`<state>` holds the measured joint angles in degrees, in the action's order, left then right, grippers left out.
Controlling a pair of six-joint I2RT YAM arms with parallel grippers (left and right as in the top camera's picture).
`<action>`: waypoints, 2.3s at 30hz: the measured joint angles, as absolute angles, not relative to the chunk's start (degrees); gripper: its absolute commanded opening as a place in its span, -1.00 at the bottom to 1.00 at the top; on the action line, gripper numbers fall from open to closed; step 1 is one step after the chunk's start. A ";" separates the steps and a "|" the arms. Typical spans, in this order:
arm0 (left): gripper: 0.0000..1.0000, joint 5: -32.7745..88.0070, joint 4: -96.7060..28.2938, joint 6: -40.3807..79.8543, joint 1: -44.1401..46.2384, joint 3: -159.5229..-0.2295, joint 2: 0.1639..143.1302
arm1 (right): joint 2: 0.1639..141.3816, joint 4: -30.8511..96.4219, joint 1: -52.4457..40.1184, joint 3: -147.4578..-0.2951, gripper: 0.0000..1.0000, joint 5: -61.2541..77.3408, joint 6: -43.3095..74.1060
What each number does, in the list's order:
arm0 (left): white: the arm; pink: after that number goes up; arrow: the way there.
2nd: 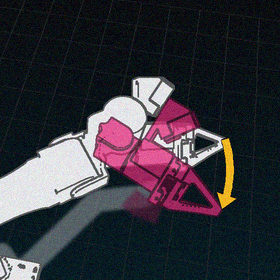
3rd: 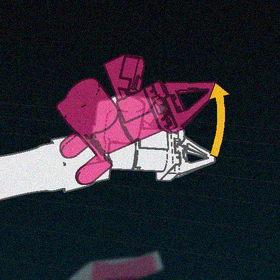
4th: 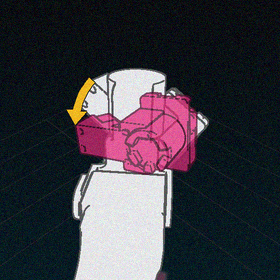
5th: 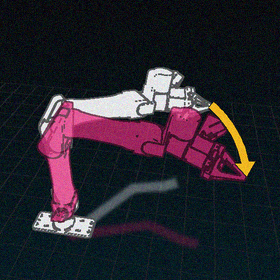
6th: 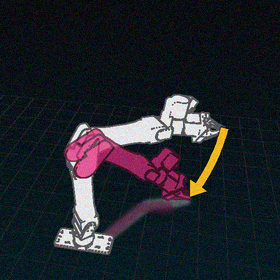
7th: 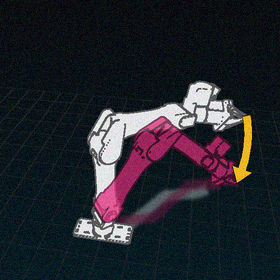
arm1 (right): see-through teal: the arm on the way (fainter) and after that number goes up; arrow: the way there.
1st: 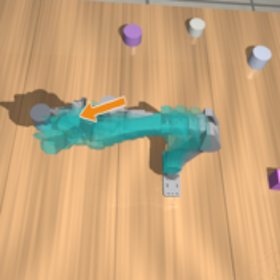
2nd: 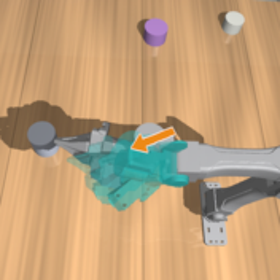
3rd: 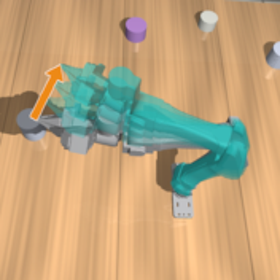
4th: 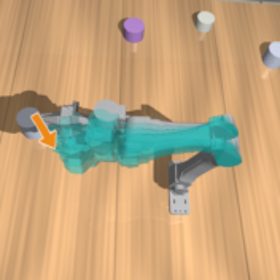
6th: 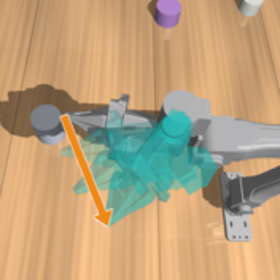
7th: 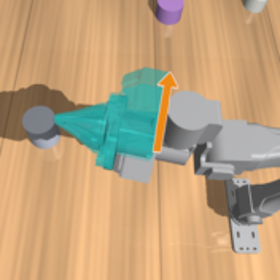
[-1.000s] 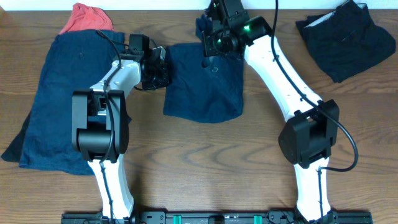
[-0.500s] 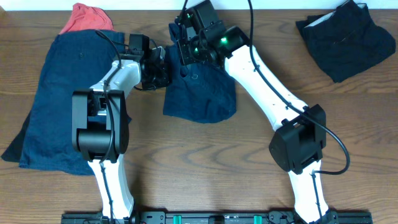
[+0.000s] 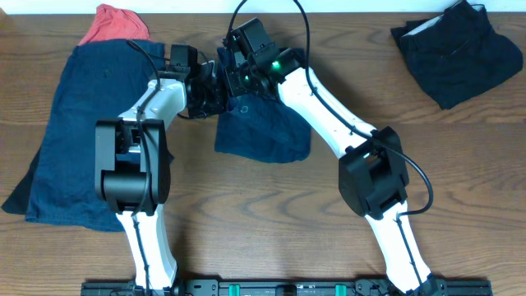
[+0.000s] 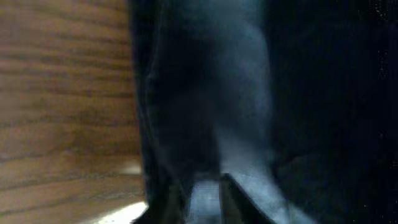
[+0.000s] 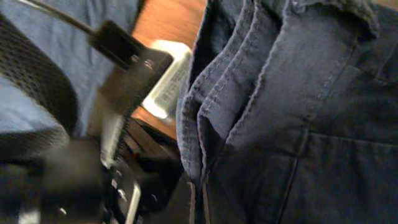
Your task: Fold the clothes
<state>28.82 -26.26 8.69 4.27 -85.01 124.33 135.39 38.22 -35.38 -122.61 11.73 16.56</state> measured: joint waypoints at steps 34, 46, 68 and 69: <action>0.96 17.04 -39.90 8.93 0.21 -84.88 114.08 | 135.37 33.87 -35.92 -122.61 -0.98 10.90 18.48; 0.96 16.05 -41.41 9.04 -8.08 -84.82 102.45 | 135.37 31.40 -36.25 -122.61 -0.98 14.74 18.92; 0.96 15.86 -42.44 9.02 -12.49 -84.82 96.23 | 137.62 33.19 -43.66 -122.61 0.86 16.64 15.57; 0.96 15.86 -42.44 8.99 -12.49 -84.82 96.23 | 137.62 34.54 -42.74 -122.63 0.83 16.69 15.20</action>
<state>15.86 -42.44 8.99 -12.49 -84.82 96.23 137.62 34.54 -42.74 -122.63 16.69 15.20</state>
